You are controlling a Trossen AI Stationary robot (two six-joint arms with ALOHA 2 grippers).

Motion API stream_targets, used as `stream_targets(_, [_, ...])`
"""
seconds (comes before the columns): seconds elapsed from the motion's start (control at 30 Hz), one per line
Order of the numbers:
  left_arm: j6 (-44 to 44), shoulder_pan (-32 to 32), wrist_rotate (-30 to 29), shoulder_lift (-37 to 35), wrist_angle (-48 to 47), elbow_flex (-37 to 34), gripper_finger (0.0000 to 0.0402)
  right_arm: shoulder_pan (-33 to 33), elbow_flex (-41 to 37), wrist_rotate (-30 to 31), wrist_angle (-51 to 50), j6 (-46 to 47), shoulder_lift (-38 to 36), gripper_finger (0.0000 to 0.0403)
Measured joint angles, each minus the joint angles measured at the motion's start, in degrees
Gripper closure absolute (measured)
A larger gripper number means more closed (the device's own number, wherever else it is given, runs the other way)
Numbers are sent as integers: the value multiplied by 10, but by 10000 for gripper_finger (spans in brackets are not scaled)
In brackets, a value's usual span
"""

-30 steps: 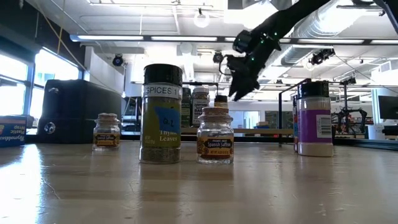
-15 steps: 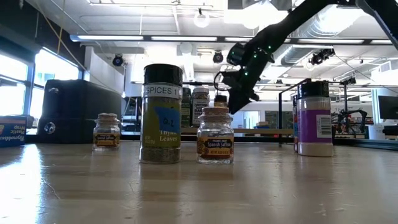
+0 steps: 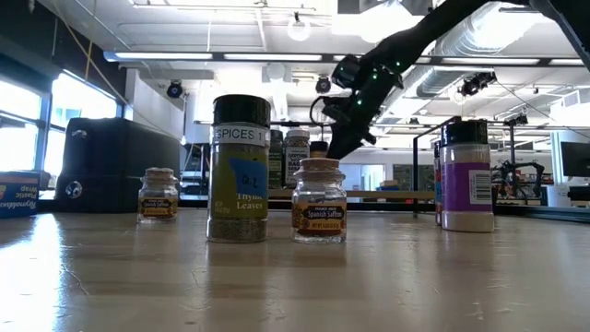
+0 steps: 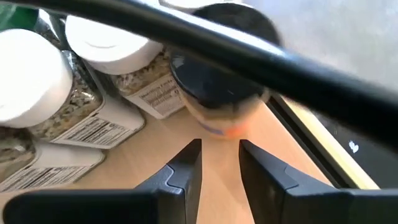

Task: Shelf spices
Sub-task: Put the middle left black seasoning bottle on the shelf, then put the middle black seasoning bottle on the shelf aligned with the other black seasoning bottle

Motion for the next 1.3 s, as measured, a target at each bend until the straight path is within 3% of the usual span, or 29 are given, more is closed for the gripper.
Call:
stream_targets(0.33, [43, 0, 0, 0, 0, 0, 140, 29, 6, -1, -153, 4, -139, 305])
stream_targets(0.47, [82, 0, -1, 0, 0, 0, 140, 94, 7, -4, -188, 7, -218, 305])
stream_targets(0.67, [156, 0, 19, -1, 0, 0, 140, 250, 7, -31, -271, 40, -291, 304])
stream_targets(0.77, [191, 0, 39, -3, 0, 0, 140, 332, 7, -78, -290, 59, -295, 304])
stream_targets(0.93, [226, -1, 79, -12, 0, 0, 140, 447, 7, -66, -319, 47, -268, 286])
stream_targets(1.13, [220, -6, 149, -34, 0, 0, 140, 495, 6, -65, -357, 42, -207, 203])
stream_targets(1.3, [192, -32, 157, -53, 0, 0, 140, 499, 6, -39, -379, -35, -151, 124])
